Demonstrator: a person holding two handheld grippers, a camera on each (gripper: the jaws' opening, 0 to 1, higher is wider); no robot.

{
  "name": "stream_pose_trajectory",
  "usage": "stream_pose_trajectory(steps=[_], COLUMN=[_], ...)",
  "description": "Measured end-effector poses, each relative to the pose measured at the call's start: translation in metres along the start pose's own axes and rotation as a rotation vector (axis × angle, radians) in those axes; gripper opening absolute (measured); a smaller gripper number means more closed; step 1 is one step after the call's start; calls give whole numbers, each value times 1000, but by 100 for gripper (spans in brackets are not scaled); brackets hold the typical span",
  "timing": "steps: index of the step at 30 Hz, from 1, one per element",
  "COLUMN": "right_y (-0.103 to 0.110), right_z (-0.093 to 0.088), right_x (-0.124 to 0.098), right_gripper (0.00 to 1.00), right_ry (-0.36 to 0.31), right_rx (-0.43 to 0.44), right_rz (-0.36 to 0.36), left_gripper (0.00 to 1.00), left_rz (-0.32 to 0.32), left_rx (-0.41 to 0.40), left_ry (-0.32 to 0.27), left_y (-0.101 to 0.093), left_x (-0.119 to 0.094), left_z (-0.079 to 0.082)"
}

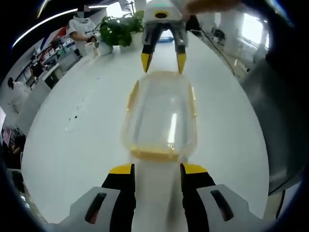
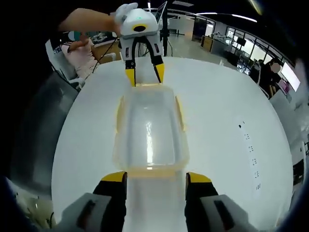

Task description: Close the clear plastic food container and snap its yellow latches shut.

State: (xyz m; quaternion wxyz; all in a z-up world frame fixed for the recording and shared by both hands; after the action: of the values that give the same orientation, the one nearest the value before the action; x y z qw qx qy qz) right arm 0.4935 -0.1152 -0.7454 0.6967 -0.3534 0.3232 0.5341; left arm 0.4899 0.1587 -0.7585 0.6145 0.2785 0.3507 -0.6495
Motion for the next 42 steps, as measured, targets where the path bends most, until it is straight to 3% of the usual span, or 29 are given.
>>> stream_pose_trajectory(steps=[4,7,10,11,21,34,42], right_y=[2,5,6,6,6,11,11], right_z=[8,17,20,21,23,53,62], right_x=[-10,-14,-11,-10,-4,22,29], right_gripper=[38,28,21,19,19,19,21], right_ry=[-41,-89,-104,-103,-113,-124,-139], right_rx=[34,57,67,66,76,24,16], right_rz=[-4,-5,-15,-18,-13,8,15], left_gripper=[31,27,26,25,22,24,24], left_rz=[20,46,5,6,8,-32,-42], left_rx=[-2,-12,-24,-27,-42,13,16], left_ry=[-13,-91,-154,-149,-151,-185,-205], left_y=[-1,-2,-4,-3,-1,4,11], left_x=[-9,-17,-16,-16,-9,29,34], left_z=[1,16,25,26,29,66,78])
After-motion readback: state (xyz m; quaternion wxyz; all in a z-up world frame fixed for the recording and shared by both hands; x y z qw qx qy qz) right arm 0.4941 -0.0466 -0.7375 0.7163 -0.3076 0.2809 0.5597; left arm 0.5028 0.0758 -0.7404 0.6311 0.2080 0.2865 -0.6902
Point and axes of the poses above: the point that each gripper's makers call its tool centre point, and the gripper's own axes: x roughly forward along the fingers, y roughly to its left, z roughly out of its top, the point moved 8 cm from there along -x, roughly backward along the fingers, and after that the axes turned 11 degrees about -z, right-handed, at the moved point
